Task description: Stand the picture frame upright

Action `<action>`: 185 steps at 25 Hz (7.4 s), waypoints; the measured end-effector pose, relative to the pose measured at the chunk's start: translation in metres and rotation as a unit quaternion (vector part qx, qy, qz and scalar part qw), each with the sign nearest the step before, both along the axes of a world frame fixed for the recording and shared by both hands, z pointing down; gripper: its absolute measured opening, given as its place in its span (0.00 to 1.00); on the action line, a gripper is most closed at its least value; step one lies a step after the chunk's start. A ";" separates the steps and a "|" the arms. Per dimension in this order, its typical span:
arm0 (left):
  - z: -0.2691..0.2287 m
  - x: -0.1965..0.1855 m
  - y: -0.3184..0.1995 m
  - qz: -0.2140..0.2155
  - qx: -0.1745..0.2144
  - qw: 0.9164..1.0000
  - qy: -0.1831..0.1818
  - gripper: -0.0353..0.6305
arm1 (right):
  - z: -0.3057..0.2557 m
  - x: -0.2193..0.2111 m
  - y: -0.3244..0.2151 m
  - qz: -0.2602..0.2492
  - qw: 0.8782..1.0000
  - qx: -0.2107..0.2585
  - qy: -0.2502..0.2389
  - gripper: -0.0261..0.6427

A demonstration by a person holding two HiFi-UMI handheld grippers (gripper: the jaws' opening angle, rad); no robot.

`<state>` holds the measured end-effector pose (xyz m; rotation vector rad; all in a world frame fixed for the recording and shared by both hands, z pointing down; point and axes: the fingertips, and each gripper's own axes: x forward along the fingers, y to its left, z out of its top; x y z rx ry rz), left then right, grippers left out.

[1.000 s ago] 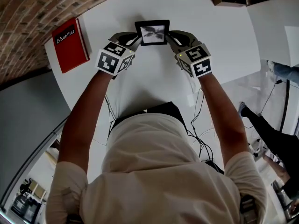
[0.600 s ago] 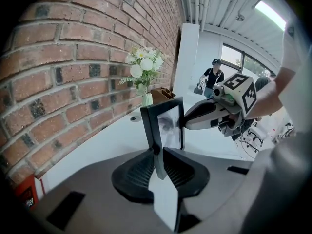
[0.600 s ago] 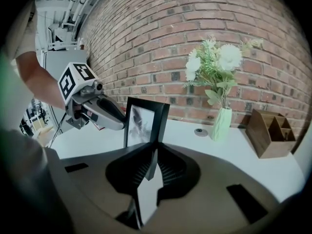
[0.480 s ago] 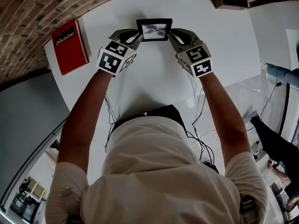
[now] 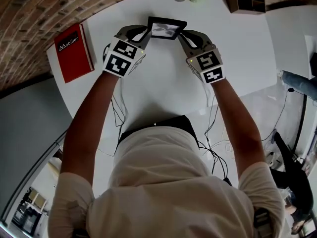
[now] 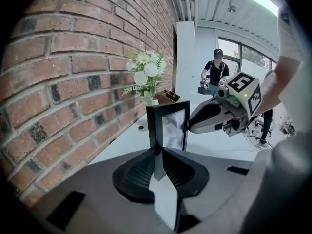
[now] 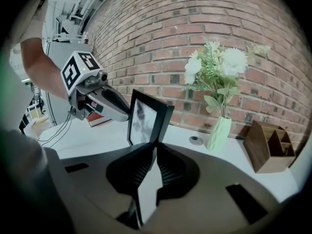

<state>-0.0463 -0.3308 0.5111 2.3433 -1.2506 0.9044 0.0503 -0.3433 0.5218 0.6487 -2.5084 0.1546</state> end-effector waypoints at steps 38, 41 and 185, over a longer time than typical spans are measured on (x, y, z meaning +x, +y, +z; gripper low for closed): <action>0.036 0.000 -0.014 0.006 0.010 0.999 -0.039 0.12 | 0.025 -0.005 -0.026 -0.008 0.996 0.083 0.022 0.09; 0.035 -0.001 -0.013 0.007 0.011 0.999 -0.039 0.12 | 0.025 -0.005 -0.024 -0.005 0.996 0.083 0.020 0.09; -0.124 -0.075 0.430 0.106 -0.008 0.964 0.242 0.04 | -0.134 -0.053 0.438 0.185 0.975 0.016 -0.118 0.05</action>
